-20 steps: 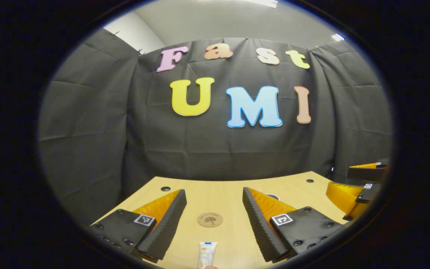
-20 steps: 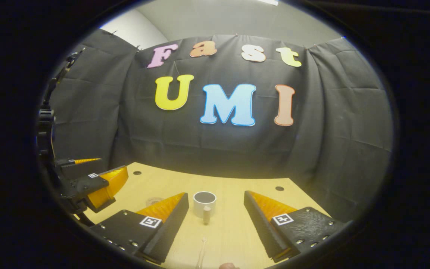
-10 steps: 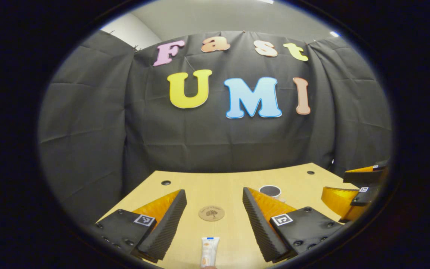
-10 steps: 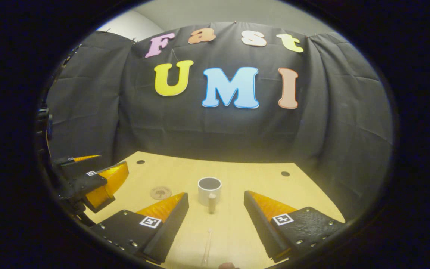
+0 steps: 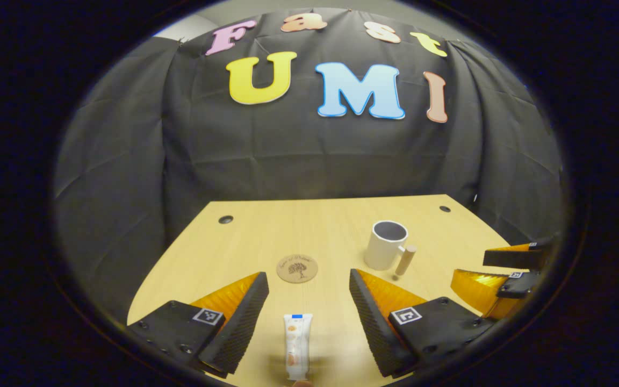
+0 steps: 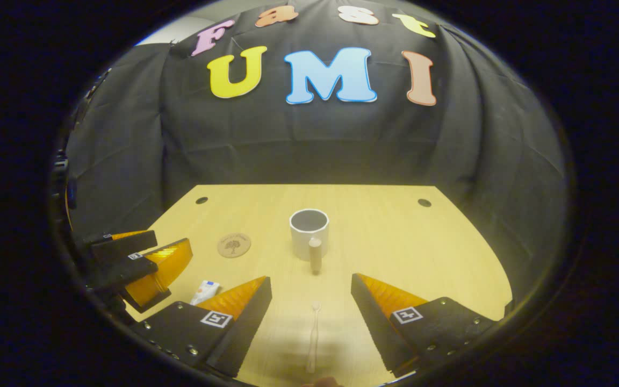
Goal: Put the toothbrush and toothpaste on the desktop into the cup, then pick up the cup and place it on the coaster on the desktop.
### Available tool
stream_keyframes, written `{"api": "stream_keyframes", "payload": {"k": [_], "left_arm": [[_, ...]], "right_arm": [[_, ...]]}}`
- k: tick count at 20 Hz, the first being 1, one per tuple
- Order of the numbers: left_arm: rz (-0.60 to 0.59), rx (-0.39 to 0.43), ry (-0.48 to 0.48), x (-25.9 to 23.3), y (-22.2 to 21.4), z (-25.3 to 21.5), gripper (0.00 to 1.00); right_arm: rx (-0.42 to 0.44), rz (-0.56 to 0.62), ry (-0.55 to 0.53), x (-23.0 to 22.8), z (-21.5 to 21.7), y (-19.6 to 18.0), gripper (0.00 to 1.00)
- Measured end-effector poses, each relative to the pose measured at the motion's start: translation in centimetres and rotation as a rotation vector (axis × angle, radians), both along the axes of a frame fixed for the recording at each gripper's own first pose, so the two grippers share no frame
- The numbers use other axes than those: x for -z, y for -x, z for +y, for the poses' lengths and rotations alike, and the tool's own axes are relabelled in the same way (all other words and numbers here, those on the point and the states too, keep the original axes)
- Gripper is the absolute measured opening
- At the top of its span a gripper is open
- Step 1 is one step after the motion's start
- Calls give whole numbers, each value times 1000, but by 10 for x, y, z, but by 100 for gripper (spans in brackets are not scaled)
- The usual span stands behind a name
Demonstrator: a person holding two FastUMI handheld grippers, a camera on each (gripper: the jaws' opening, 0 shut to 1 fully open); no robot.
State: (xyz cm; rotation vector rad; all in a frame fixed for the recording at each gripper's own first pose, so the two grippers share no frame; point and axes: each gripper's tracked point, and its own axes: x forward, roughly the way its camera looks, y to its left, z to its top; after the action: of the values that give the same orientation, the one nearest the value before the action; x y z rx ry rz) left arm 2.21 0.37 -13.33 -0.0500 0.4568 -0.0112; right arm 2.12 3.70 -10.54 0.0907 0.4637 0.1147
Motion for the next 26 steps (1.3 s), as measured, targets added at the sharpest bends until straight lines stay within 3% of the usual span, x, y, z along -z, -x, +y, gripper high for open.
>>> {"api": "stream_keyframes", "payload": {"k": [7, 15, 26], "left_arm": [[205, 1, 14, 52, -7, 2, 98], [484, 2, 35, 114, 6, 8, 98], [737, -2, 39, 172, 30, 15, 98]], "right_arm": [[-12, 173, 11, 37, 2, -2, 89], [-28, 366, -24, 73, 12, 5, 93], [-66, 607, 42, 124, 11, 24, 93]]}}
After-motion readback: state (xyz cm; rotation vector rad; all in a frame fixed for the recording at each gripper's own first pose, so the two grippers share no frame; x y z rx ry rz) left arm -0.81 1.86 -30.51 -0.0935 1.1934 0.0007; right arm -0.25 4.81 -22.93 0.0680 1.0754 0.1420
